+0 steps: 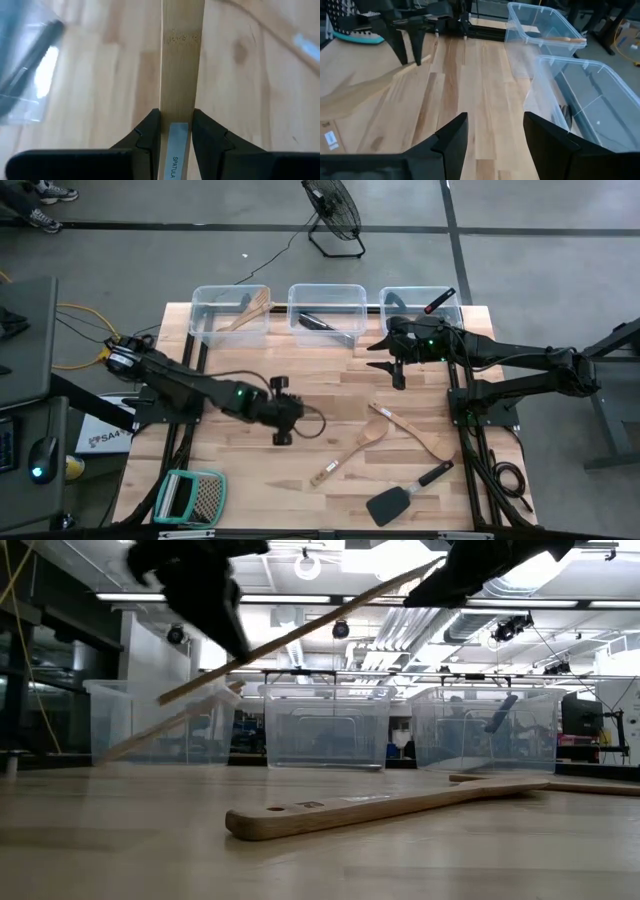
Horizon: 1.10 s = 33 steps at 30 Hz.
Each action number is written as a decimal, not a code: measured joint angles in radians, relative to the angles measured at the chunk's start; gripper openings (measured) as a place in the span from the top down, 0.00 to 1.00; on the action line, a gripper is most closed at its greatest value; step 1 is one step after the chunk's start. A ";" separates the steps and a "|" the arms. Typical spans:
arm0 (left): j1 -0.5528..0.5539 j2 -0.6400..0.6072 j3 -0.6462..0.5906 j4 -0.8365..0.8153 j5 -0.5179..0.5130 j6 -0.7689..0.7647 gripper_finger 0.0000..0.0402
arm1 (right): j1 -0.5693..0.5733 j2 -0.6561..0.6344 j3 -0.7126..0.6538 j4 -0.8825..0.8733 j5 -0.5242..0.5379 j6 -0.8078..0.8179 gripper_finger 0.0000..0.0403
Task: Pick & Place Kitchen Items
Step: Put the brown wooden spatula into the right transparent bin
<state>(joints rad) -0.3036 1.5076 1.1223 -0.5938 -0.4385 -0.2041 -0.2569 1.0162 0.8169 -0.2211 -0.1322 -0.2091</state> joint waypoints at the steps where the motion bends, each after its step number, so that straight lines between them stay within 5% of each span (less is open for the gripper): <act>1: 0.016 0.000 0.014 0.002 0.000 0.006 0.80 | 0.000 0.000 0.000 0.000 0.000 0.009 0.54; 18: 0.174 -0.001 0.163 -0.089 -0.001 0.117 0.80 | 0.000 0.000 0.000 -0.018 0.012 0.302 0.54; 25: 0.182 -0.001 0.177 -0.102 0.001 0.129 0.80 | 0.000 0.003 0.001 -0.298 0.075 0.338 0.54; 33: 0.194 -0.001 0.177 -0.061 0.001 0.135 0.79 | 0.043 0.003 0.001 -0.471 -0.126 0.448 0.54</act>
<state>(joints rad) -0.1094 1.5063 1.2991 -0.6552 -0.4374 -0.0689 -0.2136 1.0191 0.8177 -0.6924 -0.2581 0.2387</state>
